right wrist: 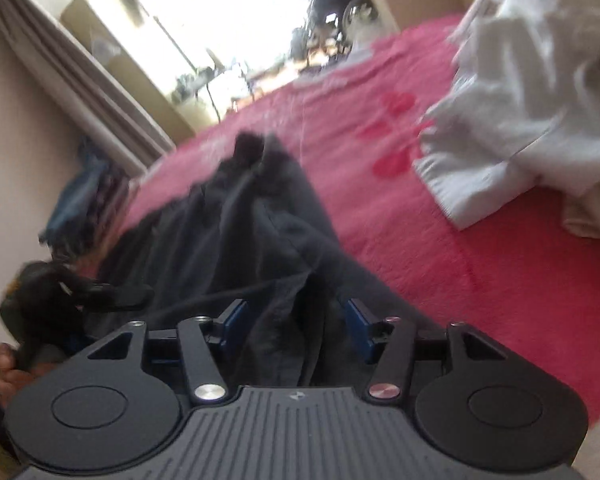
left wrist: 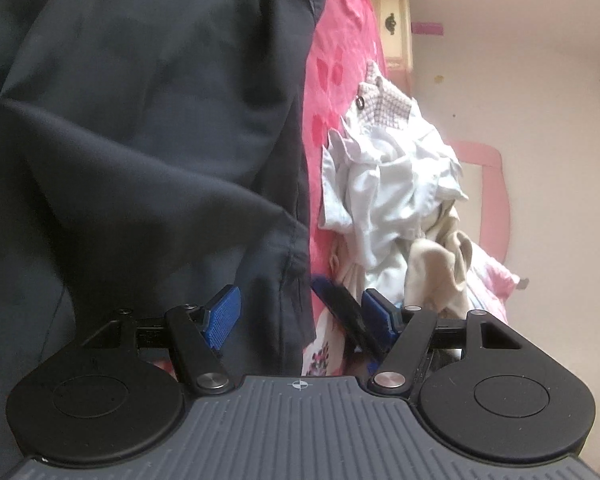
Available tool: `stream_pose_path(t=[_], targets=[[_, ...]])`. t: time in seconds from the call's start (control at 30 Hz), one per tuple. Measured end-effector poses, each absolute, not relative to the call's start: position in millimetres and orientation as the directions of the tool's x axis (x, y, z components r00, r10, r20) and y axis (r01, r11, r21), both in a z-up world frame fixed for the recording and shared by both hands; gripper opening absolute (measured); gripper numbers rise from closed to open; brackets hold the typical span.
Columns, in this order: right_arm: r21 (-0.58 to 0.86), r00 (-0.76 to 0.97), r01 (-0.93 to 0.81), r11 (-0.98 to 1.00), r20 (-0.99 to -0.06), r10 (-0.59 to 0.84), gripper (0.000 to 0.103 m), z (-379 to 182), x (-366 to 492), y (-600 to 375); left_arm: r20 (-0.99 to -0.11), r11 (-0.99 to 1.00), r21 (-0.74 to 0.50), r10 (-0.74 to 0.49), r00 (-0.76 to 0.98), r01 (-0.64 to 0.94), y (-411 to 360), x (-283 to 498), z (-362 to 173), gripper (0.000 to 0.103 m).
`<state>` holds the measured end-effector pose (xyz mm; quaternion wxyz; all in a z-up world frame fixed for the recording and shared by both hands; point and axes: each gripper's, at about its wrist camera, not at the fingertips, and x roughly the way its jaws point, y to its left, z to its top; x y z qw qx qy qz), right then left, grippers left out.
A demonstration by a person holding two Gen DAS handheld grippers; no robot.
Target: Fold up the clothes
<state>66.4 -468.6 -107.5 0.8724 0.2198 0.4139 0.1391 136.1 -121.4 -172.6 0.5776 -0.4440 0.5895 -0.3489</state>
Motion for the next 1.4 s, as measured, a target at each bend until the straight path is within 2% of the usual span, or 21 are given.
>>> stream_pose_path(t=[0.1,0.23,0.33,0.43,0.47,0.57,0.73,0.87,0.97,1.13,1.17,1.3,1.4], targets=[[0.524,0.579,-0.055,0.850,-0.677,0.455,0.058,-123,83,-468,-0.368,0.363,-0.927,-0.929,0.044,-0.097,-117,128,-170,0.067],[0.564,0.564,-0.089,0.821,-0.651,0.508,0.058,-130,95,-468,-0.357,0.356,-0.933,-0.934,0.022,-0.060,-111,113,-167,0.067],[0.577,0.569,-0.102,0.810,-0.634,0.524,0.052,-132,99,-468,-0.361,0.360,-0.932,-0.932,0.009,-0.047,-106,99,-168,0.067],[0.576,0.577,-0.130,0.807,-0.618,0.534,0.030,-129,97,-465,-0.366,0.365,-0.930,-0.931,0.006,-0.049,-100,84,-170,0.067],[0.572,0.581,-0.144,0.807,-0.612,0.537,0.019,-127,95,-463,-0.367,0.366,-0.929,-0.930,0.007,-0.052,-98,80,-171,0.067],[0.558,0.589,-0.189,0.808,-0.594,0.548,0.004,-120,88,-458,-0.361,0.359,-0.931,-0.932,0.022,-0.065,-90,70,-172,0.067],[0.558,0.580,-0.307,0.771,-0.532,0.616,0.003,-97,47,-445,-0.331,0.328,-0.943,-0.942,0.052,-0.054,-77,58,-167,0.067],[0.541,0.546,-0.412,0.733,-0.497,0.674,0.003,-77,5,-430,-0.308,0.309,-0.951,-0.949,0.062,0.003,-66,51,-157,0.074],[0.494,0.492,-0.481,0.724,-0.531,0.689,0.003,-73,-27,-411,-0.305,0.308,-0.950,-0.951,0.050,0.051,-63,43,-154,0.082],[0.415,0.378,-0.559,0.718,-0.643,0.666,0.004,-87,-69,-372,-0.359,0.359,-0.931,-0.933,0.002,0.068,-75,29,-167,0.087],[0.403,0.353,-0.566,0.719,-0.670,0.653,0.006,-93,-75,-364,-0.381,0.380,-0.923,-0.924,-0.013,0.064,-79,26,-172,0.087],[0.462,0.303,-0.487,0.741,-0.706,0.640,0.008,-108,-88,-374,-0.479,0.473,-0.877,-0.875,-0.067,0.086,-96,17,-186,0.085],[0.510,0.333,-0.376,0.774,-0.705,0.626,0.012,-109,-93,-402,-0.506,0.497,-0.859,-0.860,-0.060,0.120,-103,14,-187,0.084]])
